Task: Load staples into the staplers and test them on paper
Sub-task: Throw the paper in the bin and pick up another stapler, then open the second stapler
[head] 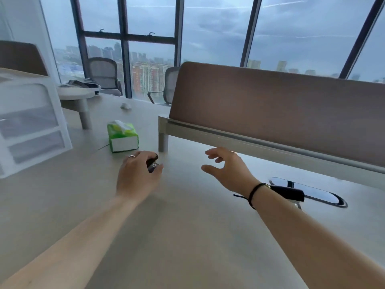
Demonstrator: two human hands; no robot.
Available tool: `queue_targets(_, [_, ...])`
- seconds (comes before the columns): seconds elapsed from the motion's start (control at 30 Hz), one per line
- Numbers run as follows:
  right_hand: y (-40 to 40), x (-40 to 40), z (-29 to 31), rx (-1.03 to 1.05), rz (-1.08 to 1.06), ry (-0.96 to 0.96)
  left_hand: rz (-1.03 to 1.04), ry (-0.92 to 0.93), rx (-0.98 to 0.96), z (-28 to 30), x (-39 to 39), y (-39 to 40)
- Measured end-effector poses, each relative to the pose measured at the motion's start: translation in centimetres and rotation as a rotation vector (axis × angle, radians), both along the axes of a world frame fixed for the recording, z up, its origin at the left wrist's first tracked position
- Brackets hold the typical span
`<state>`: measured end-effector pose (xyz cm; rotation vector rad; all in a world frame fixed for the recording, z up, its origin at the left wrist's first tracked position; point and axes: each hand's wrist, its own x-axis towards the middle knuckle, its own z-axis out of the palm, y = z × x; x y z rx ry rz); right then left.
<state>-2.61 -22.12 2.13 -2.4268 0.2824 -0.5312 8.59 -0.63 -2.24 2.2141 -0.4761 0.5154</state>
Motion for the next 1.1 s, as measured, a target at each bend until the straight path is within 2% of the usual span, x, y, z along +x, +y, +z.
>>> queue_targets(0.13, [4.8,6.0,-1.4,0.051,0.098,0.091,0.102,0.076,0.098,-1.2,1.6,4.5])
queue_targets(0.3, [8.6,10.7,-2.9,0.164,0.143,0.182,0.043,0.254,-0.026,-2.3,3.2,5.8])
queue_targets(0.5, [9.6,13.5,-4.1,0.26,0.151,0.203,-0.012,0.242,-0.003,-2.6,4.1,5.9])
queue_targets(0.83, [9.2,12.2,-4.7,0.395,0.111,0.137,-0.052,0.191,-0.021,-2.2,3.5,5.3])
queue_targets(1.1, [7.5,4.8,-1.2,0.354,0.008,0.029,-0.211,0.064,-0.017,0.0,-0.2,3.8])
